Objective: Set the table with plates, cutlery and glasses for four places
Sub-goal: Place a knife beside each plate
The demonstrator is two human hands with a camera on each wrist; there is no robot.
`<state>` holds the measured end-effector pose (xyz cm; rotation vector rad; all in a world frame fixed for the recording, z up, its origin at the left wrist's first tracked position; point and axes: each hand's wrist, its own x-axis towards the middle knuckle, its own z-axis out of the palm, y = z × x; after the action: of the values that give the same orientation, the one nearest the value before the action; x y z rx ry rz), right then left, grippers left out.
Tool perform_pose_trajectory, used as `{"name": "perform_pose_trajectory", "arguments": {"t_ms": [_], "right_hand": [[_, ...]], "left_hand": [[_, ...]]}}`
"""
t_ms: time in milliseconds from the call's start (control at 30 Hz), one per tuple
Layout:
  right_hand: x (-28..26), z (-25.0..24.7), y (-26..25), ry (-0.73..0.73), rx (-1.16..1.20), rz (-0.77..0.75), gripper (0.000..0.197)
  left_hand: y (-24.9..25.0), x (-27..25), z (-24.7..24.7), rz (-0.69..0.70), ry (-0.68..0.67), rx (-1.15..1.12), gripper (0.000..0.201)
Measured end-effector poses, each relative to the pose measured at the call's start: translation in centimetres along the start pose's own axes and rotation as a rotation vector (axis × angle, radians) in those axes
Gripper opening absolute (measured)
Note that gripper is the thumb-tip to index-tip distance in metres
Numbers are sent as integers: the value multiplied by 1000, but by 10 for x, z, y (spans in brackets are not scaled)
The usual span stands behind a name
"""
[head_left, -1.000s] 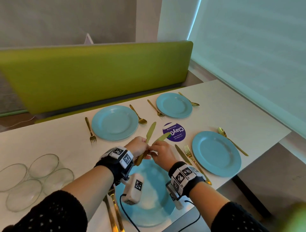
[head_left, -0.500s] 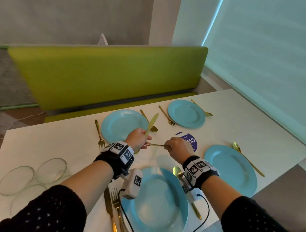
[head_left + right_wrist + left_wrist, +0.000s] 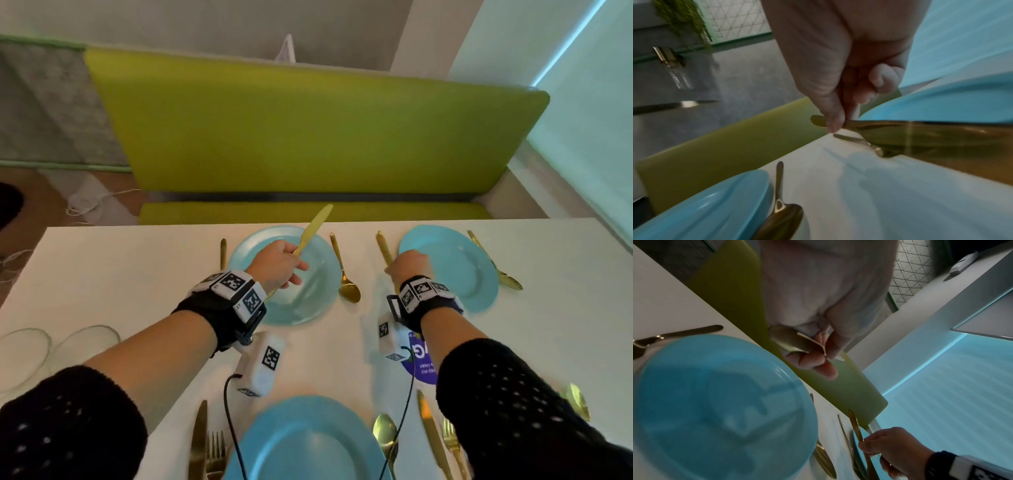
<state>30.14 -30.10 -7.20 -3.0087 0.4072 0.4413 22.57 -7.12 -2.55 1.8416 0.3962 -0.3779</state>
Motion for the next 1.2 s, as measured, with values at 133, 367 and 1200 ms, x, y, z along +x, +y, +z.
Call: {"name": "perform_pose_trajectory", "arguments": {"t_ms": [133,367,1200], "right_hand": [[24,11,-12,-31,-19,25,23],[44,23,-16,-15,115,85,21],[39,19,-18,50,349,149,22]], "left_hand": [[3,14,-1,-16,35,-9,14],[-2,27,3,-43,46,0,10],[-9,28,4,-86,81,-36,12]]}}
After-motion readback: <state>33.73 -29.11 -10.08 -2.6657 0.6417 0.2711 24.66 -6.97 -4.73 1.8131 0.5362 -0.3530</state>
